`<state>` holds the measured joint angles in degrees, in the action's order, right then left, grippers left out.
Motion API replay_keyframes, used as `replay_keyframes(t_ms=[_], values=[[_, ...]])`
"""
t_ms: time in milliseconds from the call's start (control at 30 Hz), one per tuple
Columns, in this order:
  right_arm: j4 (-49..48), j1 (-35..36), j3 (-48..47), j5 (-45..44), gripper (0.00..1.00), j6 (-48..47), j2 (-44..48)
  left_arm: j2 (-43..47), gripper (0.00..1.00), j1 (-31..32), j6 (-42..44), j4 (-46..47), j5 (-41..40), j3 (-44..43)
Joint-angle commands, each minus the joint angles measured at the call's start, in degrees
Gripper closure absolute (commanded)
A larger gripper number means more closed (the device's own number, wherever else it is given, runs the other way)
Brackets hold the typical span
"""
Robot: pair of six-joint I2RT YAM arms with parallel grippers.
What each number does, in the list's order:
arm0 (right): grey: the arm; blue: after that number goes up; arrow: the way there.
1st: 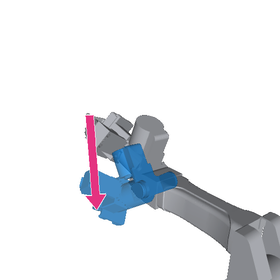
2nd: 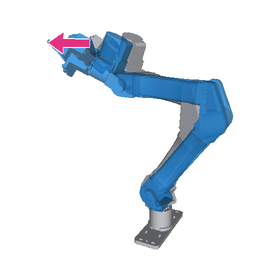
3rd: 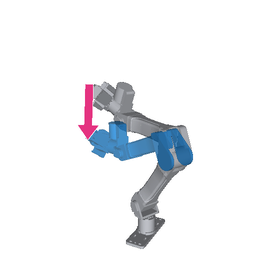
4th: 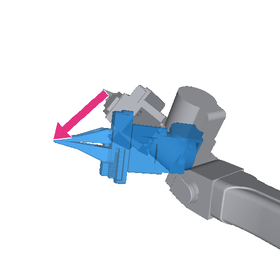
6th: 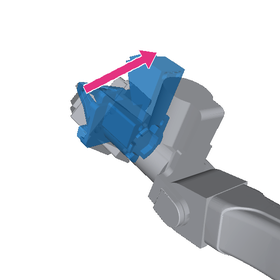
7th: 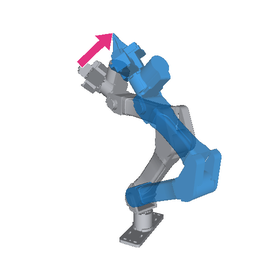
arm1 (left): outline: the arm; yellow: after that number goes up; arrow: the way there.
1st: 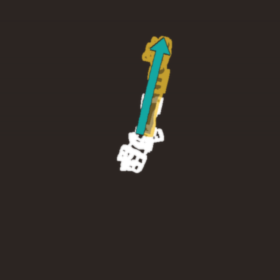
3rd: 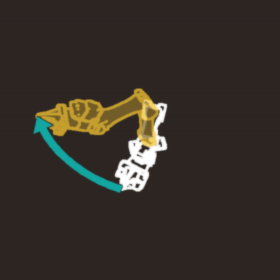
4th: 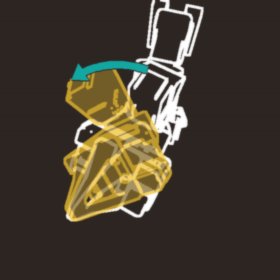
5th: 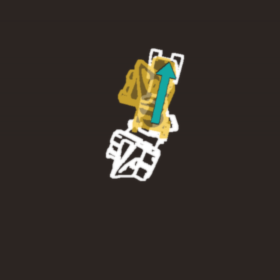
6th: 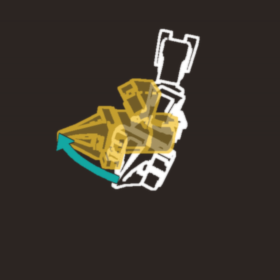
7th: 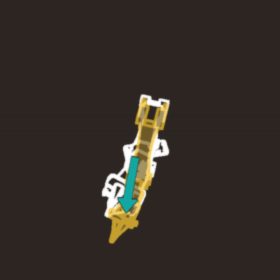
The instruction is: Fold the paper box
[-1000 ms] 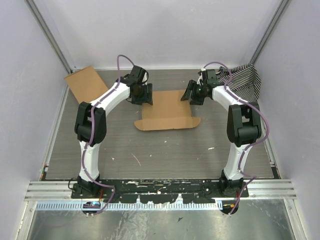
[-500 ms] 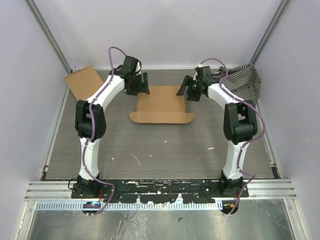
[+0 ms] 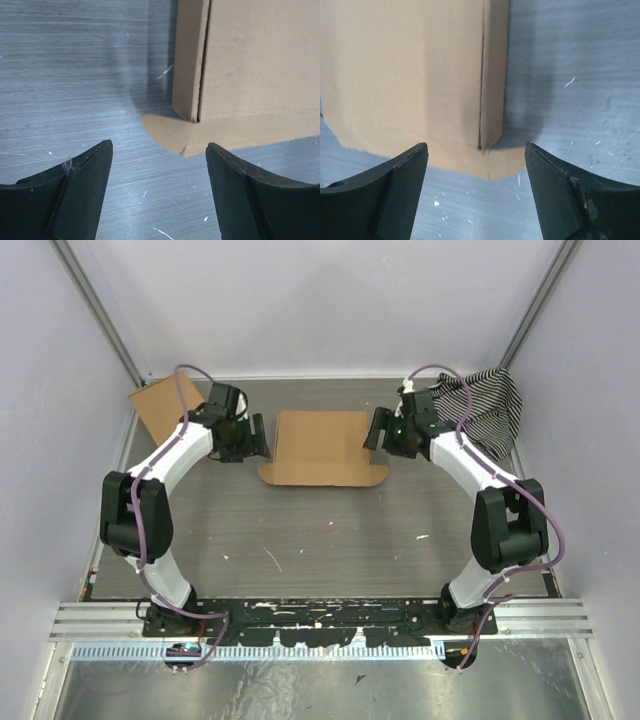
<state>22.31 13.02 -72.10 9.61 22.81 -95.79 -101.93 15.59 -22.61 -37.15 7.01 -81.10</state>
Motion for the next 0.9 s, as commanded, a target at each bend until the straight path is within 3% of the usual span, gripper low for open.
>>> replay_keyframes(t_ms=[0, 333, 867], values=[[-2.4, 3.7, 5.1, -2.3, 0.17, -3.6, 4.1, 4.3, 0.19, 2.0, -1.2, 8.5, -0.4, 5.4], [-2.5, 4.8, 7.9, -3.3, 0.10, -4.9, 2.6, 2.1, 0.18, 5.8, 3.2, 8.3, -4.9, 4.5], [-2.0, 8.1, 9.2, -3.4, 0.12, -8.2, 0.8, -0.1, 0.17, 8.9, 3.1, 10.6, -6.2, 7.2]])
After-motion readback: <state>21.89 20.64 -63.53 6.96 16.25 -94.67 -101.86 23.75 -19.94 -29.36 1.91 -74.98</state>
